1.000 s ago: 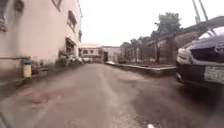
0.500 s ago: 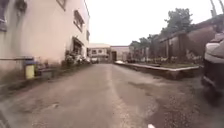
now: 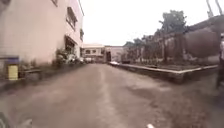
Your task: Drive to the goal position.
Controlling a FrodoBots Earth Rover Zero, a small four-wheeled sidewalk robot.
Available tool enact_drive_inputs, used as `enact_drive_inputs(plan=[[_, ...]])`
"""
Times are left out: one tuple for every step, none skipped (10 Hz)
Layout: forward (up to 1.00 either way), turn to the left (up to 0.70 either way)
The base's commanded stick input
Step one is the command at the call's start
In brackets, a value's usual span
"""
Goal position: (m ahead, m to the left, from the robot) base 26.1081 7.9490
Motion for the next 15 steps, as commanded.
enact_drive_inputs(plan=[[1.0,0.12],[1.0,0.12],[1.0,0.12],[1.0,0.12],[1.0,0.12],[1.0,0.12],[1.0,0.12],[1.0,-0.28],[1.0,-0.28],[1.0,-0.28],[1.0,-0.28],[1.0,-0.05],[1.0,0.12],[1.0,0.12],[1.0,0.12]])
